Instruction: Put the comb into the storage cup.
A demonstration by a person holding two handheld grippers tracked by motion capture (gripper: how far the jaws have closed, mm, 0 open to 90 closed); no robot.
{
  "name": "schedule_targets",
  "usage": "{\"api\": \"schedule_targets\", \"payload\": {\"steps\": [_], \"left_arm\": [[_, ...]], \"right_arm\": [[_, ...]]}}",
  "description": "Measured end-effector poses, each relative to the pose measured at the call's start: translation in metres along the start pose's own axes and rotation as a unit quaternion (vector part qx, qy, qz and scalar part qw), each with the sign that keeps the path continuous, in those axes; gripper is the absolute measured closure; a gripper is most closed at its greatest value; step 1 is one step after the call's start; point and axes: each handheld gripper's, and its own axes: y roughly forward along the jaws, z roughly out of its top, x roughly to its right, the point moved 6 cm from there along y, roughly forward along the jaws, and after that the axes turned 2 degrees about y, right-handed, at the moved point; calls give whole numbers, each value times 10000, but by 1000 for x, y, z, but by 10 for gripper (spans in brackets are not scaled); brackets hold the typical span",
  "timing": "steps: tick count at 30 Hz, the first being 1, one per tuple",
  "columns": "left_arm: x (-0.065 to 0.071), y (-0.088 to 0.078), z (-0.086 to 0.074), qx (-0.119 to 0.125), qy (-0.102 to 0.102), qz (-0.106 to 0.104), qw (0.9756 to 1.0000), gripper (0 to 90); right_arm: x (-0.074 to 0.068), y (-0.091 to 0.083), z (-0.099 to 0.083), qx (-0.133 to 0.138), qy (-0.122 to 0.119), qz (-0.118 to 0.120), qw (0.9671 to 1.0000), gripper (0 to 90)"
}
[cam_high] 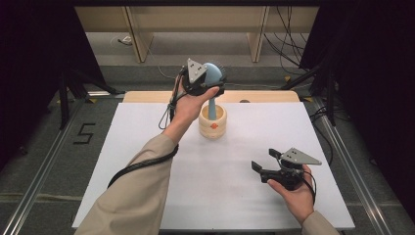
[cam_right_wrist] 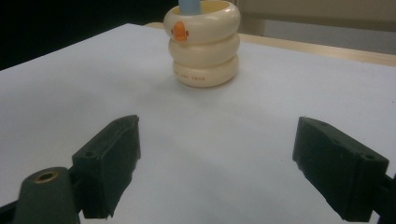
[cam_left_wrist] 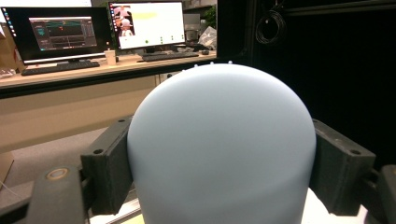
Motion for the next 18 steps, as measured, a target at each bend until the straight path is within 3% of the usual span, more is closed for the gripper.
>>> {"api": "schedule_targets", "payload": {"steps": [18], "left_arm": [[-1,3,-9,-59,-27,17,10000,195]], "right_arm": [[0,0,0,-10,1,-1,10000,162]]}}
